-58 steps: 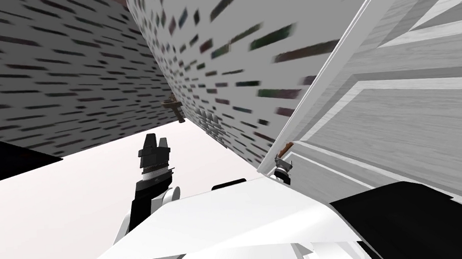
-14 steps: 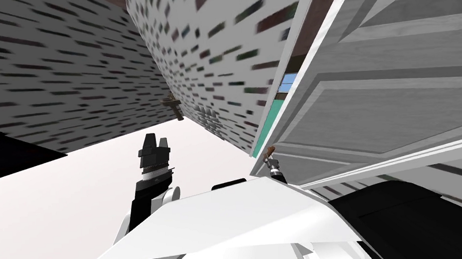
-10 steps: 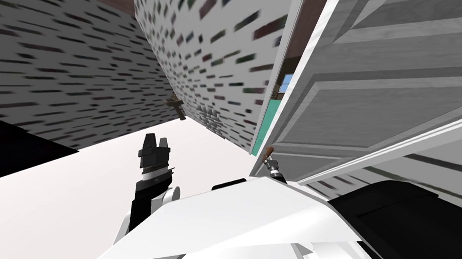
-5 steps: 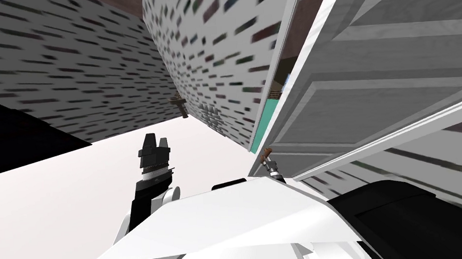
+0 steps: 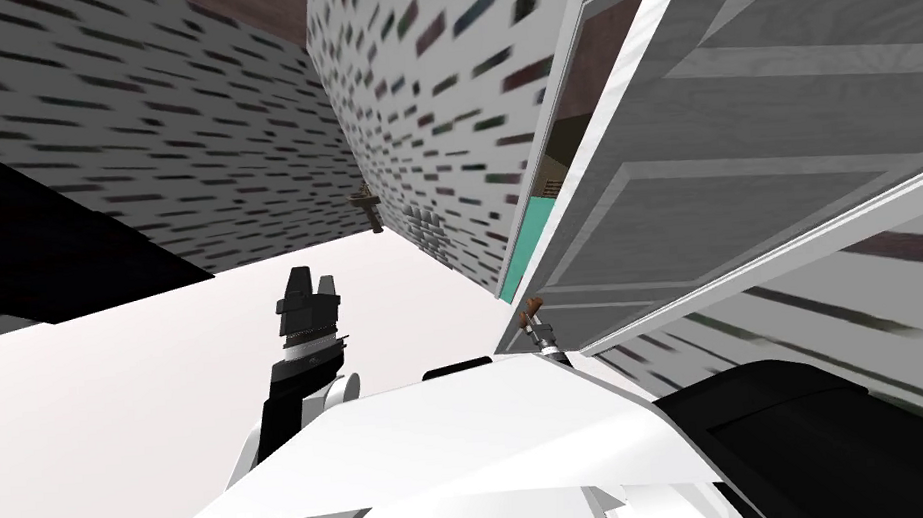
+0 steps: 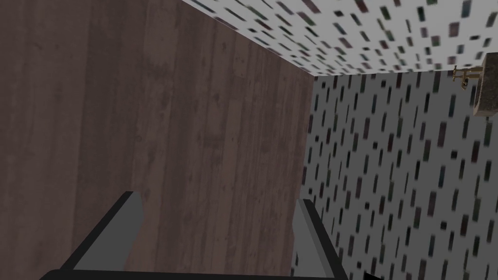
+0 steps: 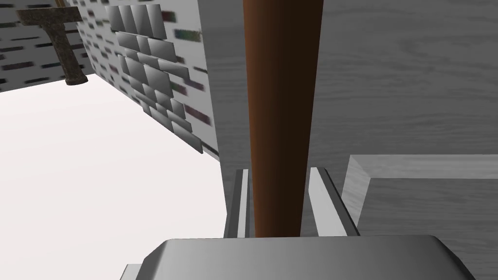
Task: Pull the door open
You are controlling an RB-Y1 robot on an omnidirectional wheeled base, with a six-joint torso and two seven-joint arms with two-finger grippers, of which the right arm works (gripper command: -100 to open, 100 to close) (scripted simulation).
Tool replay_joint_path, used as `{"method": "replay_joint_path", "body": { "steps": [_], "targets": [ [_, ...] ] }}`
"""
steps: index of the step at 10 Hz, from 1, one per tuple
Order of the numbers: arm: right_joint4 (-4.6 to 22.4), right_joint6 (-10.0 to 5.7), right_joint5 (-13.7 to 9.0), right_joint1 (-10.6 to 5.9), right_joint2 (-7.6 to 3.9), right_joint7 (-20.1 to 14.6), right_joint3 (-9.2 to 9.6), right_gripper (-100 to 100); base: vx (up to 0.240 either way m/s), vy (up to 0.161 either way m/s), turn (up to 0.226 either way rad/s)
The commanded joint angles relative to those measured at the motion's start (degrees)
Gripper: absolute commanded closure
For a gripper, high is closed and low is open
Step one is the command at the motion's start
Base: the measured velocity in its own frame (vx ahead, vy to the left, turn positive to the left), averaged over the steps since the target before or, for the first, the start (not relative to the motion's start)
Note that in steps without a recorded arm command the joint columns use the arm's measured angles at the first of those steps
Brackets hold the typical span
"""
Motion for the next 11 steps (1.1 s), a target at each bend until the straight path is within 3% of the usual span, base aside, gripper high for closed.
{"method": "replay_joint_path", "body": {
  "steps": [1,6,7,11],
  "targets": [
    [0.5,-1.01,0.5,0.39,-0.53,-0.9,0.81,100,-0.242,-0.027,0.114],
    [1.9,-3.94,1.7,1.20,-2.54,-3.4,2.61,100,-0.198,-0.041,0.116],
    [1.6,-3.53,1.6,1.15,-2.35,-3.1,2.34,100,-0.096,-0.015,0.031],
    [3.3,-5.76,2.3,1.23,-3.42,-4.8,3.36,100,-0.178,-0.038,0.131]
  ]
}}
